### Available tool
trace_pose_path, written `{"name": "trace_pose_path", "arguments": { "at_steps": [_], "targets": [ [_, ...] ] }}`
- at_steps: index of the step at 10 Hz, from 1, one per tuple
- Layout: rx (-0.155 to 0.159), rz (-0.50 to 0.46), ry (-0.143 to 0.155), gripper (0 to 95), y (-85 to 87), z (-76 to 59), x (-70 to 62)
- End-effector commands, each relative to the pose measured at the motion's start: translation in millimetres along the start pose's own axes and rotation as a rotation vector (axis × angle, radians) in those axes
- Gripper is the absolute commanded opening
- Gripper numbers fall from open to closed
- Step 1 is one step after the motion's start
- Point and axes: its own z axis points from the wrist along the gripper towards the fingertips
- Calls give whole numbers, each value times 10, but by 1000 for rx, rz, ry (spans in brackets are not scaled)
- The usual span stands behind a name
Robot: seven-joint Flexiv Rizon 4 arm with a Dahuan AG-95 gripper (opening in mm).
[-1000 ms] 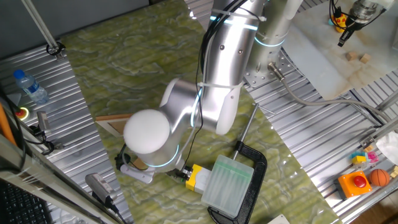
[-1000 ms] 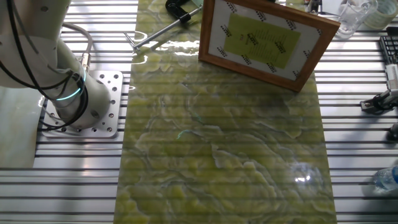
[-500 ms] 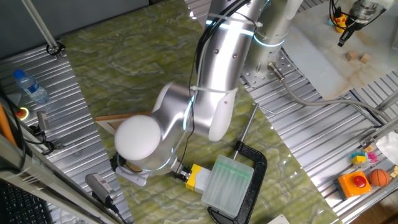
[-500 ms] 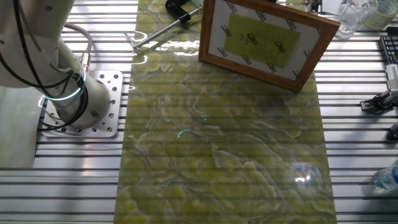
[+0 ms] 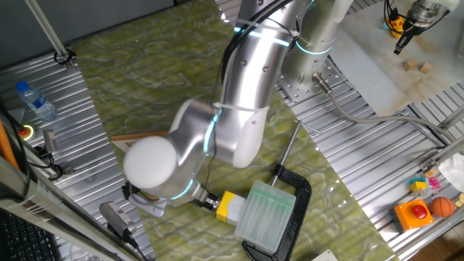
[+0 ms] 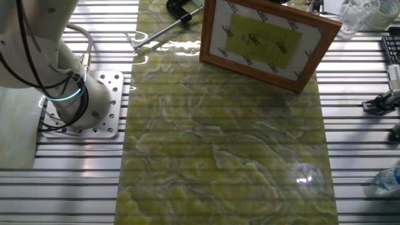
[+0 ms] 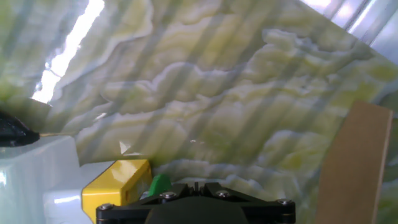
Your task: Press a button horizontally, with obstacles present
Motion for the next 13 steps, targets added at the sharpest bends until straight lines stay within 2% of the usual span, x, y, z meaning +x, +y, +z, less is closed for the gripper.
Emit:
{"name": "trace_pose_path", "arguments": {
  "at_steps": [1, 3, 5, 8, 9, 13],
  "targets": [
    [-11, 15, 11, 0, -3, -18, 6],
    [-27, 27, 26, 0, 0, -28, 6],
    [-43, 42, 52, 0, 0, -28, 6],
    [-68, 57, 53, 0, 13, -64, 9],
    [-86, 76, 55, 0, 30, -99, 20],
    [-125, 88, 71, 0, 19, -110, 78]
  ]
}}
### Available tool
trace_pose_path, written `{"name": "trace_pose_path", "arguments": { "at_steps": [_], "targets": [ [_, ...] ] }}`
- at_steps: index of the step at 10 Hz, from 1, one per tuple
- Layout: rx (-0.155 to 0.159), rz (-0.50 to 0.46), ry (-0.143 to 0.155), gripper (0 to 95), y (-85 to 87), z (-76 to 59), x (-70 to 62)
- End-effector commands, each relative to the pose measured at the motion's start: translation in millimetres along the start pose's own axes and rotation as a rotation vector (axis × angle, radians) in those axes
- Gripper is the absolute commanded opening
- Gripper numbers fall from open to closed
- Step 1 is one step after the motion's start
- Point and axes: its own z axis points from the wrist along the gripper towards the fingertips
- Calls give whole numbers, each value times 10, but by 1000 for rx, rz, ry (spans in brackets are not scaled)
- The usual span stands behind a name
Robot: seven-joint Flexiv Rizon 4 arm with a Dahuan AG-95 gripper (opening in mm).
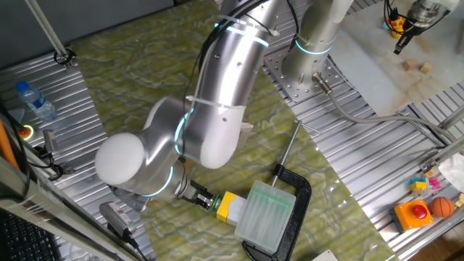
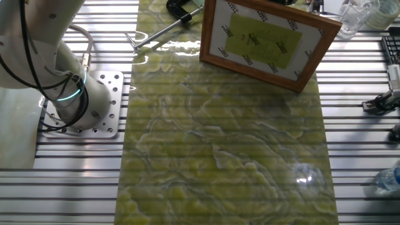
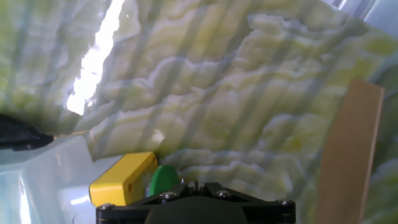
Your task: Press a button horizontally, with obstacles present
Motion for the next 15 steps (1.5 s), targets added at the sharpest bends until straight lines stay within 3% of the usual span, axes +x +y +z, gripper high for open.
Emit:
{"name": "trace_pose_path", "arguments": {
  "at_steps": [1, 3, 7, 11, 15],
  "targets": [
    [-15, 10, 9, 0, 41, -47, -1],
    [-23, 25, 11, 0, 127, -73, 10],
    [-29, 27, 5, 0, 95, -19, 47],
    [-111, 48, -31, 0, 85, -15, 76],
    [-107, 87, -28, 0, 221, -11, 107]
  ]
}}
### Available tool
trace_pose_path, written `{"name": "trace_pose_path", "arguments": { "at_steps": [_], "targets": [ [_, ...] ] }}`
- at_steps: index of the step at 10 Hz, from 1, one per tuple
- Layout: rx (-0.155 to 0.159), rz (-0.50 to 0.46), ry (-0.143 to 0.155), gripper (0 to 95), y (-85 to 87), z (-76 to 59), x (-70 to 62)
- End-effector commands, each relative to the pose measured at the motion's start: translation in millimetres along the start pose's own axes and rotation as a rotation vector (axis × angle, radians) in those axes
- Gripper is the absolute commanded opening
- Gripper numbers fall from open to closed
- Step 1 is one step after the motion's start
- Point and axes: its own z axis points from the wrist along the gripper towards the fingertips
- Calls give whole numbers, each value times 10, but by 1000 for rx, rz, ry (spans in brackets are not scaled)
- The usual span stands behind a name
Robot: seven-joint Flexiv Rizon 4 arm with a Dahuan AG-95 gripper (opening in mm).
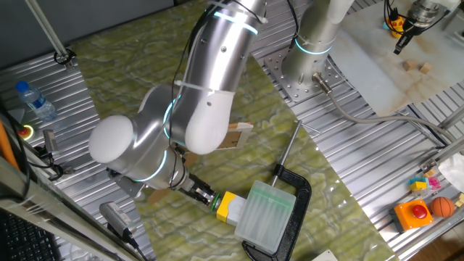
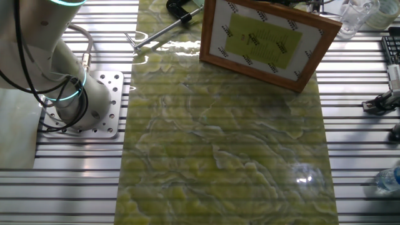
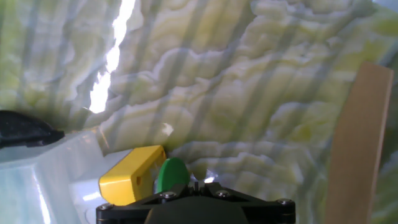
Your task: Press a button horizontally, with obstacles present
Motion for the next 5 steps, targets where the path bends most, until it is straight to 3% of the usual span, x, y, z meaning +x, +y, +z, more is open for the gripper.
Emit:
{"name": "trace_pose_path", "arguments": {
  "at_steps": [1, 2, 5],
  "targets": [
    [14, 6, 2, 0, 51, 33, 10],
    [2, 5, -1, 0, 45, 38, 15],
    [12, 5, -8, 0, 42, 37, 14]
  ]
}}
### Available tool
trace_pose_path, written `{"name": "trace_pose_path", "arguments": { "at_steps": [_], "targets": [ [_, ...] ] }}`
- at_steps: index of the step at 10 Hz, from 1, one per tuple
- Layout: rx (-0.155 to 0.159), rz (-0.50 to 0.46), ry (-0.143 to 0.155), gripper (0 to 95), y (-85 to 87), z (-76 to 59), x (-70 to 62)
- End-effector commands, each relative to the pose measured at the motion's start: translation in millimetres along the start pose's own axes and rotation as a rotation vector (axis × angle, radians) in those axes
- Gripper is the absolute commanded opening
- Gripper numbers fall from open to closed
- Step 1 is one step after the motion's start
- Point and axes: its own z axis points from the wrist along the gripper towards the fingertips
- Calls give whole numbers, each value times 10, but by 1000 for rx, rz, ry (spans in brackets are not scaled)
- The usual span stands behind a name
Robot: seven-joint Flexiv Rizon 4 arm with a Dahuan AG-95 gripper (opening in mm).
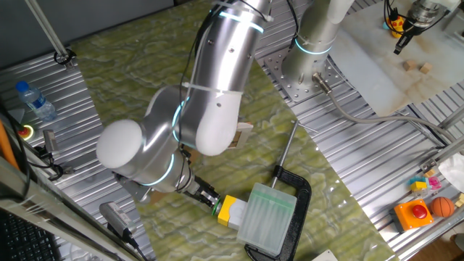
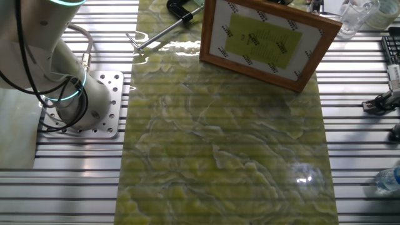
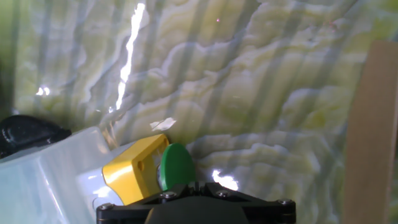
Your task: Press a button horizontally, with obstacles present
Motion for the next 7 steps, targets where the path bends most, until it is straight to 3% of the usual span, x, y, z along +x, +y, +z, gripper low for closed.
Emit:
{"name": "trace_pose_path", "arguments": {
  "at_steps": [1, 4, 7],
  "targets": [
    [13, 1, -13, 0, -19, -15, -6],
    [20, -9, -43, 0, -42, -38, -18],
    [-1, -12, -51, 0, -16, -33, -31]
  ]
}}
